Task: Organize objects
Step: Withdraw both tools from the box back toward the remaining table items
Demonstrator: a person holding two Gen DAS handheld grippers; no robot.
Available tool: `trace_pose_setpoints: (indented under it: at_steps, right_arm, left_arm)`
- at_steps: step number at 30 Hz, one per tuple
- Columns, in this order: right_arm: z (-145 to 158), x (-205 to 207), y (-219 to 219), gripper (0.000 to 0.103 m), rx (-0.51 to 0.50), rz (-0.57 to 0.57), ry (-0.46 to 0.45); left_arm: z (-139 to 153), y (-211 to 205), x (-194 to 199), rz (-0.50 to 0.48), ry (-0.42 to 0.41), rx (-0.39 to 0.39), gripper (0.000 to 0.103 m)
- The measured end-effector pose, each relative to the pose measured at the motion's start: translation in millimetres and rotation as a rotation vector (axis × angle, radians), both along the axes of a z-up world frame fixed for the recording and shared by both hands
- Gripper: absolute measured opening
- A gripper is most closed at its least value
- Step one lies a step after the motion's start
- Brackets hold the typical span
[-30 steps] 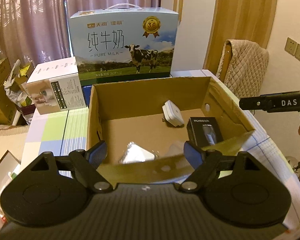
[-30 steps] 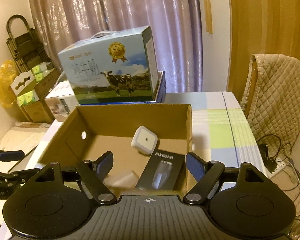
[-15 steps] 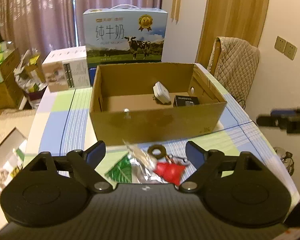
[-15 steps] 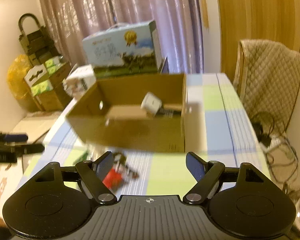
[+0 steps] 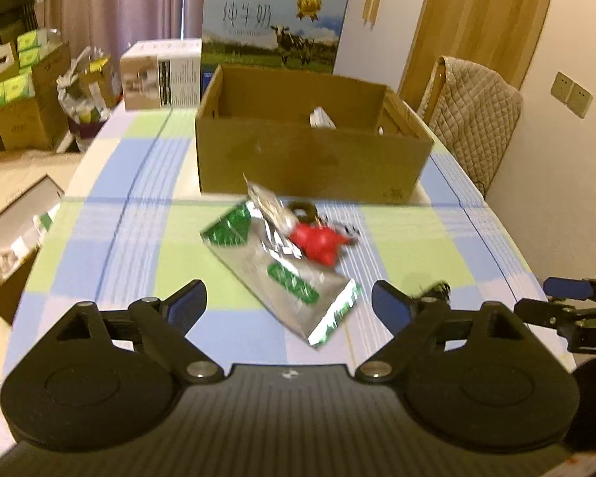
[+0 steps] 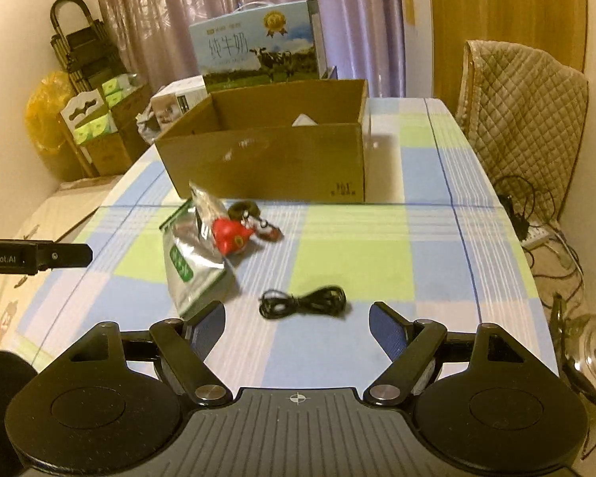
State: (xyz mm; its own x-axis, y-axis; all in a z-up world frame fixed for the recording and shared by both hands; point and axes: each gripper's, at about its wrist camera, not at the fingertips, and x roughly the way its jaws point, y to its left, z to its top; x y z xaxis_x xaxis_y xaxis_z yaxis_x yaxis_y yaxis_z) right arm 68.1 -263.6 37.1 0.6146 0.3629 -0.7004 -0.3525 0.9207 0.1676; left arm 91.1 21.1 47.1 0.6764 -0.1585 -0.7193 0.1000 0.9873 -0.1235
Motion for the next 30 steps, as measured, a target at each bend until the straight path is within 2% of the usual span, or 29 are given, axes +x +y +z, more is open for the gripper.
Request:
trace_pose_setpoints:
  at_steps: [10,18,30]
  right_arm:
    - [-6.2,-12.7,-4.3,0.077,0.003,0.004,0.013]
    - [-12.9,-8.5,-2.1,0.077,-0.019,0.025,0.02]
    - [-33.3,27.5,22.7,0.076,-0.175,0.248,-0.005]
  left_arm:
    - [-14.8,-4.4,-20.1,0.004,0.035,0.018,0.089]
    - [-19.4,-2.2,-16.1,0.012,0.047,0.023,0.09]
    - [-40.2,-5.5,3.9,0.008,0.088,0.034,0.092]
